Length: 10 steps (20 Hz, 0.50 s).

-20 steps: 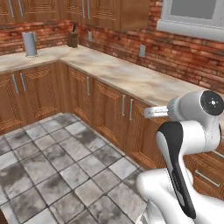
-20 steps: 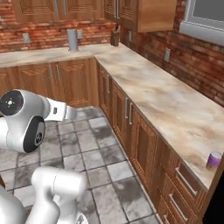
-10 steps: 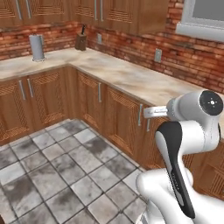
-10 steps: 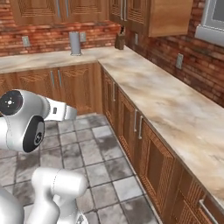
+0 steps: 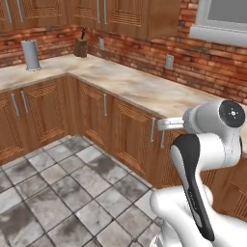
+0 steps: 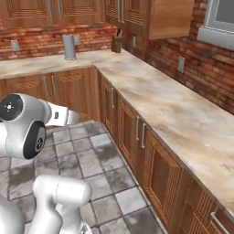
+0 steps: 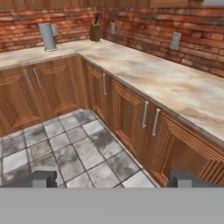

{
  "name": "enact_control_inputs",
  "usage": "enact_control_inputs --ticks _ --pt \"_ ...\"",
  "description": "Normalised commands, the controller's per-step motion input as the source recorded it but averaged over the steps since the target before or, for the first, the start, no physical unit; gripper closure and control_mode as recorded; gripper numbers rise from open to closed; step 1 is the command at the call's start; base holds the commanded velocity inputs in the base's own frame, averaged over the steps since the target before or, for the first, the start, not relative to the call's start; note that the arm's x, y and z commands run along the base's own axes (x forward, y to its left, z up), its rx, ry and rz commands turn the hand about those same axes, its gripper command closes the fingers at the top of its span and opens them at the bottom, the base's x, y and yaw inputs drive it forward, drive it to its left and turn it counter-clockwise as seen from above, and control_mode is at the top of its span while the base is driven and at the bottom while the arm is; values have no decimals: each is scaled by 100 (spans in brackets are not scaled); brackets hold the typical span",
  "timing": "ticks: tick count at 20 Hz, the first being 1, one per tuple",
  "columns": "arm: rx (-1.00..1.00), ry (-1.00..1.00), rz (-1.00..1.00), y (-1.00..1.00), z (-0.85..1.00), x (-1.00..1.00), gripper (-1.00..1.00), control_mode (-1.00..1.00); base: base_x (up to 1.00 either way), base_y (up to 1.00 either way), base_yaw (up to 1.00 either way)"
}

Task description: Four empty soda cans are scattered around the kitchen. Gather all the cans and cluster them next to the stove for recycling.

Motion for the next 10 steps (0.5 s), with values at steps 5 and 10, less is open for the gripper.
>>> enact_control_inputs --ticks 5,10 --pt "0 0 0 0 0 0 -100 100 4 -13 -42" --pt "0 0 0 0 0 0 -100 100 0 -17 -44"
